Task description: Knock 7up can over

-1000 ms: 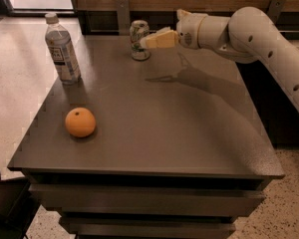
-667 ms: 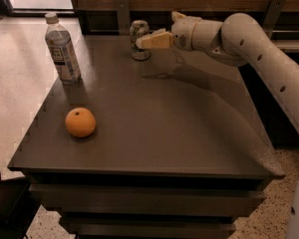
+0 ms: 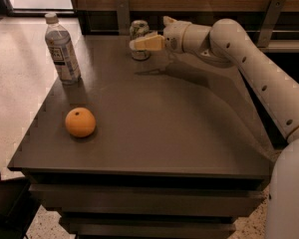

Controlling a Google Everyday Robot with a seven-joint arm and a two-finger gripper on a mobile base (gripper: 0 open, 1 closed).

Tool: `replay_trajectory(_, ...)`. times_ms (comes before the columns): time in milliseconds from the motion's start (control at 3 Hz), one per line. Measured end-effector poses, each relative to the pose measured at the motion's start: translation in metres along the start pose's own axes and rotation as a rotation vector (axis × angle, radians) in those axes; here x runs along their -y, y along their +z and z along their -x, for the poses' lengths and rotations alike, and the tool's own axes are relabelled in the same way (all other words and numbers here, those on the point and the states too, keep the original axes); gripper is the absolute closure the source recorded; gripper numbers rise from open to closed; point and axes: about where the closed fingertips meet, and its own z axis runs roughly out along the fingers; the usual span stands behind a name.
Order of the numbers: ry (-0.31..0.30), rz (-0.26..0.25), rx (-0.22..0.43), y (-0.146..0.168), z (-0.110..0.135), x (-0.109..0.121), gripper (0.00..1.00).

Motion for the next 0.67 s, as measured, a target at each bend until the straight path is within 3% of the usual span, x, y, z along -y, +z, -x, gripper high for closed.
replay_trajectory(667, 0.013, 0.002, -0.062, 0.026, -0.026, 0.010, 0.00)
